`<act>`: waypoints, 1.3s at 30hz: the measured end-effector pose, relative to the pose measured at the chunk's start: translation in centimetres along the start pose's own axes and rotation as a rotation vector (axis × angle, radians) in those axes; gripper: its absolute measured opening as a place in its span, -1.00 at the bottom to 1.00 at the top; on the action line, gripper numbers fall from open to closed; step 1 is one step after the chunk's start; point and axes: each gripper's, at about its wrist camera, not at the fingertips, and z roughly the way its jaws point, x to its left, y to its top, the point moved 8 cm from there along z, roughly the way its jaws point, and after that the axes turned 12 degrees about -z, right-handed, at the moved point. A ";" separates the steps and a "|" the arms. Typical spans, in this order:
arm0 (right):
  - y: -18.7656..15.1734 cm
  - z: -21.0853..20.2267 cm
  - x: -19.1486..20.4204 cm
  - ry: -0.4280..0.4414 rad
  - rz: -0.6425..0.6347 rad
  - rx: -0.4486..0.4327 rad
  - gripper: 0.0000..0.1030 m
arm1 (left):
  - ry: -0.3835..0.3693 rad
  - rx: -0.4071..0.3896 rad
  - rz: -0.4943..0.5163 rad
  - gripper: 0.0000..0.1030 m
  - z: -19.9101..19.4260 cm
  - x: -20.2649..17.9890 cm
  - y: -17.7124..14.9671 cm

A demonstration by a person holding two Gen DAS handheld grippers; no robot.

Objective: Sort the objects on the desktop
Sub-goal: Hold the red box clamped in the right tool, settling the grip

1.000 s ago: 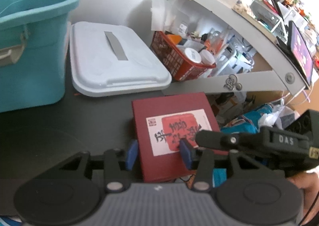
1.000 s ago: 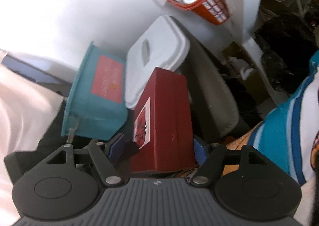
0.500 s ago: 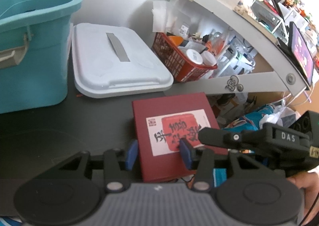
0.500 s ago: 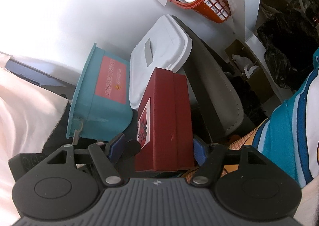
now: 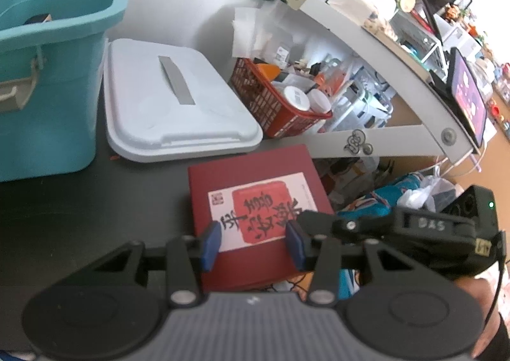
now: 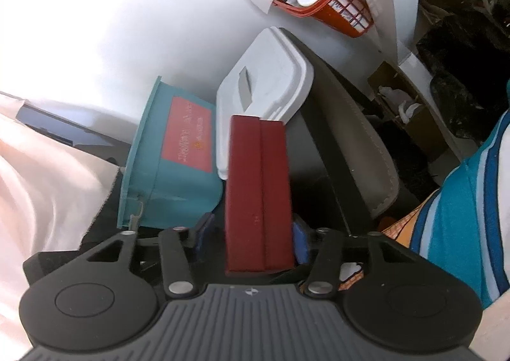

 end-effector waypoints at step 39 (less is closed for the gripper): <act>0.1 -0.5 0.3 -0.004 -0.033 0.000 -0.12 | 0.028 0.019 -0.097 0.07 0.0 2.6 0.4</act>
